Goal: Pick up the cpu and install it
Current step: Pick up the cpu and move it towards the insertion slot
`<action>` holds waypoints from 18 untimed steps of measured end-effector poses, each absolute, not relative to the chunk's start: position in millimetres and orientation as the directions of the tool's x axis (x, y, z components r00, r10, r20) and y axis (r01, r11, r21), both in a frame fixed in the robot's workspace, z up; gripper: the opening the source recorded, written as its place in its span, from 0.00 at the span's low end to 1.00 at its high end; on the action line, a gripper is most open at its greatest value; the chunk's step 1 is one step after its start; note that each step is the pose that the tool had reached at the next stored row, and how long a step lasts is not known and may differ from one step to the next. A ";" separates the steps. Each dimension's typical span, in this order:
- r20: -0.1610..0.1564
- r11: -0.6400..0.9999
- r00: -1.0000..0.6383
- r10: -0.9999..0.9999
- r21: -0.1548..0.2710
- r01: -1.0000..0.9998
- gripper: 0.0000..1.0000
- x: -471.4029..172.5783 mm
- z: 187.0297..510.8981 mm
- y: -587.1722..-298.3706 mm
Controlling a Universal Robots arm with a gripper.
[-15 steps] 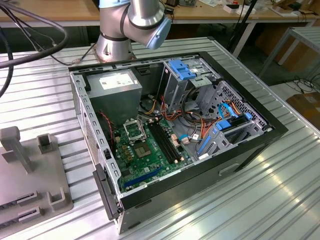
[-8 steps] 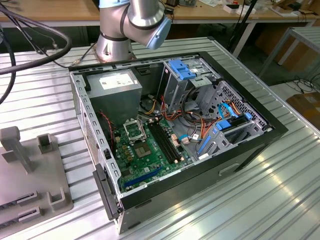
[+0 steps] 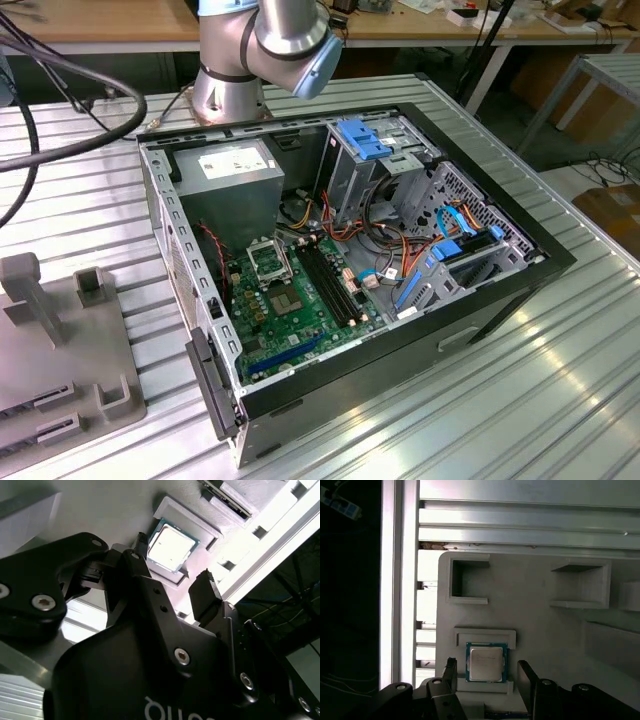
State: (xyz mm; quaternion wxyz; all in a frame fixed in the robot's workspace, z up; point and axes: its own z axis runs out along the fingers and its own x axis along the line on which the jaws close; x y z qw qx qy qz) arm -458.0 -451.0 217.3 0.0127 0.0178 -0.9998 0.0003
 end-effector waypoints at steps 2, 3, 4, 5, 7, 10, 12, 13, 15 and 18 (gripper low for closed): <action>0.026 0.999 -0.999 -0.035 -0.004 -0.036 0.60 -458.0 213.7 -451.1; 0.026 0.999 -0.999 -0.035 -0.006 -0.036 0.60 -458.0 212.0 -451.0; 0.026 0.999 -0.999 -0.035 -0.007 -0.036 0.60 -458.0 210.6 -451.0; 0.026 0.999 -0.999 -0.035 -0.008 -0.036 0.60 -458.0 209.1 -451.0; 0.026 0.999 -0.999 -0.035 -0.008 -0.036 0.60 -458.0 206.3 -451.1; 0.026 0.999 -0.999 -0.035 -0.008 -0.036 0.60 -458.0 203.5 -451.1; 0.026 0.999 -0.999 -0.035 -0.008 -0.036 0.60 -458.0 203.1 -451.0; 0.026 0.999 -0.999 -0.035 -0.008 -0.036 0.60 -458.0 203.1 -451.0; 0.026 0.999 -0.999 -0.035 -0.008 -0.036 0.60 -458.0 203.0 -451.0; 0.026 0.999 -0.999 -0.035 -0.008 -0.036 0.60 -458.0 202.9 -451.0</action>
